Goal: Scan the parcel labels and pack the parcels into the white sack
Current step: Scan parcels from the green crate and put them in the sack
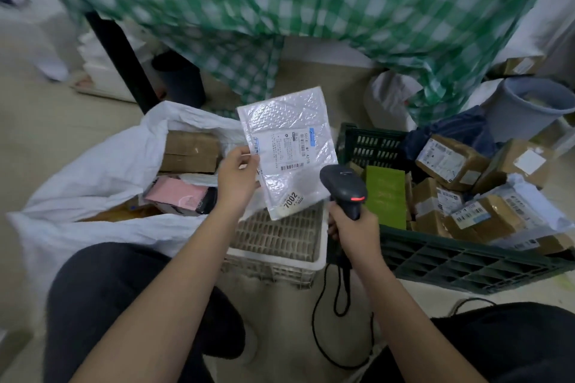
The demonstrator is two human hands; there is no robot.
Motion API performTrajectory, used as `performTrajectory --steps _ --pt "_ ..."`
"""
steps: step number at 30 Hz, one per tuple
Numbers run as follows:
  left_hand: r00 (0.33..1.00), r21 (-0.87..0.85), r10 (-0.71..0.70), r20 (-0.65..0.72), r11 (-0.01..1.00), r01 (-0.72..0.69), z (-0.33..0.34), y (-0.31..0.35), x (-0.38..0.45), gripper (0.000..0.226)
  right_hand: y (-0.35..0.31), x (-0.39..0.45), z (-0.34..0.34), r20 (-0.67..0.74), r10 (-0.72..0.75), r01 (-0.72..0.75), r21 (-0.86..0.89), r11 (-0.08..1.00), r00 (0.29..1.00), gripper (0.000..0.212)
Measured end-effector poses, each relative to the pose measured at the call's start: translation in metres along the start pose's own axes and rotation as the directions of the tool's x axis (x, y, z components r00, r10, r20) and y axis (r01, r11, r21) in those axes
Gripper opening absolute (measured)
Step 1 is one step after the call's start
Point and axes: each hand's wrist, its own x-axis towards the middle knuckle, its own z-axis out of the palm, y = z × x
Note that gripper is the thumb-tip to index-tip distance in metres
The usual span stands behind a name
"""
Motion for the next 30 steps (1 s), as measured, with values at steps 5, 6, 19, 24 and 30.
performTrajectory --steps 5,6,19,24,30 --pt "0.922 0.216 0.32 -0.219 0.937 -0.274 -0.073 0.049 0.026 0.015 -0.034 0.016 0.053 0.088 -0.067 0.068 -0.008 0.998 0.994 0.017" --pt "0.895 0.296 0.381 -0.233 0.904 -0.309 -0.084 0.058 0.029 0.019 -0.038 0.019 0.062 0.096 -0.064 0.065 -0.007 0.998 0.993 0.017" --pt "0.958 0.921 -0.152 0.244 0.347 -0.18 -0.086 -0.006 0.055 0.036 -0.025 0.031 0.049 0.058 0.067 -0.065 -0.025 0.998 0.996 0.014" --pt "0.942 0.856 -0.091 0.324 0.451 -0.251 -0.042 -0.006 0.049 0.038 -0.012 0.032 -0.016 -0.044 0.121 -0.122 -0.026 0.992 0.992 0.017" --pt "0.86 0.634 0.049 0.508 0.655 -0.412 0.067 0.013 0.023 0.034 -0.005 0.039 -0.103 -0.184 0.165 -0.162 0.028 0.986 0.969 0.011"
